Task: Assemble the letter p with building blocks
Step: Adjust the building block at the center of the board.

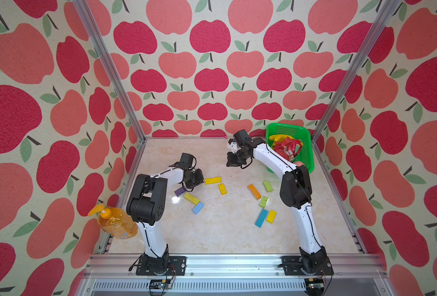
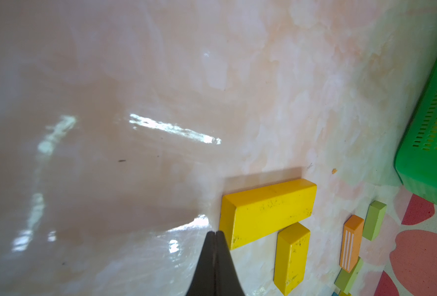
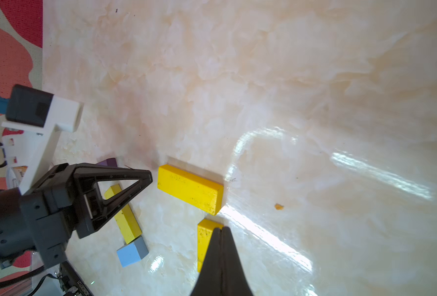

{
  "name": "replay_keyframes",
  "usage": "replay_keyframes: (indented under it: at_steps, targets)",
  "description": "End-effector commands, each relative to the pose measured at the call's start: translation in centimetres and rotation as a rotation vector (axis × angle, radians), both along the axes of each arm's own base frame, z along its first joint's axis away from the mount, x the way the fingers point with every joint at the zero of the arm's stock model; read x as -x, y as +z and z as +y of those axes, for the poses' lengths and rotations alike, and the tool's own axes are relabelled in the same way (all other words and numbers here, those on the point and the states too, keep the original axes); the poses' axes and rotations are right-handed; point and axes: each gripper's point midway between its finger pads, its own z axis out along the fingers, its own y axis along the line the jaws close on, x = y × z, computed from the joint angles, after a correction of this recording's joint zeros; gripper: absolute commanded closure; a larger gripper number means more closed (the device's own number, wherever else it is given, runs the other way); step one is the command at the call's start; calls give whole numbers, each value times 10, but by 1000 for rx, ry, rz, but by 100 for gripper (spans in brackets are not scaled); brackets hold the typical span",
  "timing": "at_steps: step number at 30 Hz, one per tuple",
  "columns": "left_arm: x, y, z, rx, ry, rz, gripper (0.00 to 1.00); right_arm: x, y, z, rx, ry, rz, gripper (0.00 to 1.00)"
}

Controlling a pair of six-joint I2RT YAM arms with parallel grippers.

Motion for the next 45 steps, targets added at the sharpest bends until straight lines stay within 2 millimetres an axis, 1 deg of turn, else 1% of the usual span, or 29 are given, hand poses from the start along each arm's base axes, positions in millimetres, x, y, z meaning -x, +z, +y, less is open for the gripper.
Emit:
replay_keyframes:
  at_steps: [1, 6, 11, 13, 16, 19, 21, 23, 25, 29, 31, 33, 35, 36, 37, 38, 39, 40, 41, 42, 43, 44, 45]
  targets:
    - [-2, 6, 3, -13, -18, -7, 100, 17, -42, -18, 78, 94, 112, 100]
    - [-1, 7, 8, -42, -21, -2, 100, 26, -41, -12, 61, 150, 147, 100]
    - [-1, 4, 13, -69, -23, 5, 100, 46, -42, -3, 74, 168, 198, 98]
    - [-1, 3, 13, -68, -25, 7, 100, 47, -44, -2, 102, 155, 193, 97]
    - [-2, -2, 10, -59, -36, 19, 100, 48, -44, 0, 100, 112, 221, 96]
    - [-2, -4, 7, -45, -46, 28, 100, 55, -46, 5, 114, 93, 248, 96]
    - [-2, -3, 7, -45, -45, 23, 100, 61, -50, 5, 144, 86, 247, 96]
    - [-1, -2, 7, -43, -45, 18, 100, 67, -55, 8, 134, 82, 257, 96]
    - [-1, -2, 7, -35, -51, 18, 100, 67, -54, 8, 130, 73, 253, 96]
    - [1, -4, 5, -28, -61, 21, 100, 70, -49, 14, 128, 82, 239, 96]
    - [3, -2, 6, -30, -56, 17, 100, 71, -40, 19, 110, 102, 202, 96]
    - [6, 2, 8, -28, -47, 4, 100, 68, -24, 19, 75, 137, 130, 97]
    - [7, 11, 8, -25, -44, -35, 100, 56, -1, 11, 56, 178, 9, 99]
    - [6, 18, 9, -21, -45, -71, 100, 43, 10, 3, 55, 175, -72, 99]
    - [3, 25, 9, -20, -47, -112, 99, 24, 23, -8, 50, 147, -162, 100]
    - [-1, 32, 8, -19, -55, -151, 99, 4, 31, -20, 37, 107, -226, 100]
    - [-9, 40, 8, -23, -53, -199, 98, -25, 37, -42, 28, 17, -293, 100]
    - [-20, 48, 6, -21, -55, -256, 98, -48, 38, -63, 33, -66, -322, 100]
    - [-29, 53, 2, -11, -64, -298, 98, -62, 36, -75, 37, -112, -325, 100]
    - [-41, 56, -4, 5, -79, -336, 97, -79, 30, -88, 50, -158, -321, 100]
    - [-53, 57, -14, 27, -103, -372, 96, -93, 21, -97, 69, -184, -320, 100]
    - [-63, 54, -22, 45, -123, -387, 93, -104, 14, -102, 87, -197, -325, 100]
    - [-74, 47, -29, 55, -128, -377, 87, -114, 3, -102, 97, -204, -327, 100]
